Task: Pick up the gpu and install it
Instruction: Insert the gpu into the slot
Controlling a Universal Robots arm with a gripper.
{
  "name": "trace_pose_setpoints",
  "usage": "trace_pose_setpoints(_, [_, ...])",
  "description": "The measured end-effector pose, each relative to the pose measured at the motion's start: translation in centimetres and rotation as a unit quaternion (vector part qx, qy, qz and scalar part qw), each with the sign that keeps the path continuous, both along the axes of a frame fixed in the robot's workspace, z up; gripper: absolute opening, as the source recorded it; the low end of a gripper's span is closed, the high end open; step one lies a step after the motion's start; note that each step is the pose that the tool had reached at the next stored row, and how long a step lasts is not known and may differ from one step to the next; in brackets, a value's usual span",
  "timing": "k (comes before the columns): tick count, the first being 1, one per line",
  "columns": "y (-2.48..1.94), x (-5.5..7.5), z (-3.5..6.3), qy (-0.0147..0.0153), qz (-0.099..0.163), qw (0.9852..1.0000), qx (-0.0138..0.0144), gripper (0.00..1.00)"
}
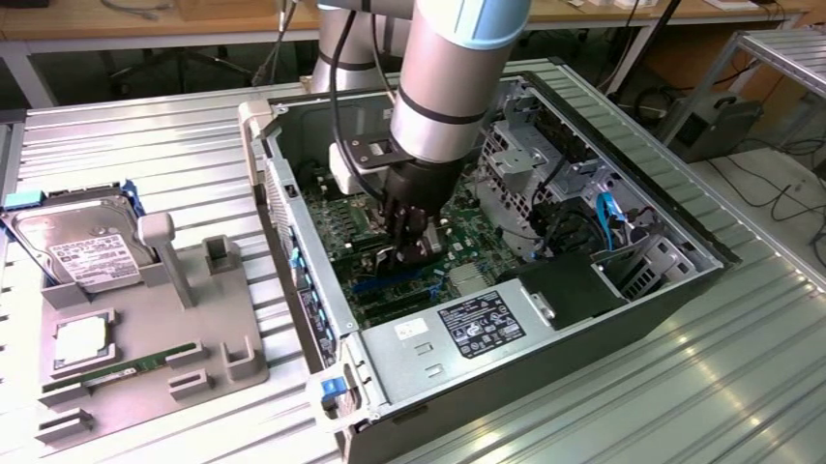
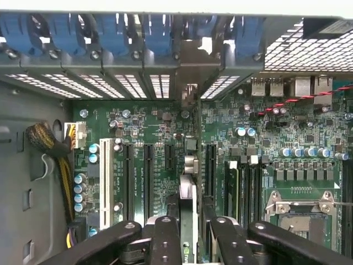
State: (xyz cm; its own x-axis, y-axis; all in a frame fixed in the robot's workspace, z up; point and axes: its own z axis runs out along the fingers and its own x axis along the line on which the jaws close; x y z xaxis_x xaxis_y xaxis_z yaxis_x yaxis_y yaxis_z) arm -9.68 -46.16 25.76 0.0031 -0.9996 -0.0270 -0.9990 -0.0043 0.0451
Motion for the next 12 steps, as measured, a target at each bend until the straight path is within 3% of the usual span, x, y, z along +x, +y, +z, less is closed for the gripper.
trace_pose_setpoints(3, [-0.01,0.07,-0.03,0.0001,-0.007,1.0,-0.0001,0.26])
trace_pose_setpoints(4, [0.03,0.16,-0.14,-0.0007,-0.009,1.0,0.0012,0.26])
trace_pose_setpoints(12, [0.0,0.24,-0.11,0.0,-0.012,0.9999,0.0001,0.26])
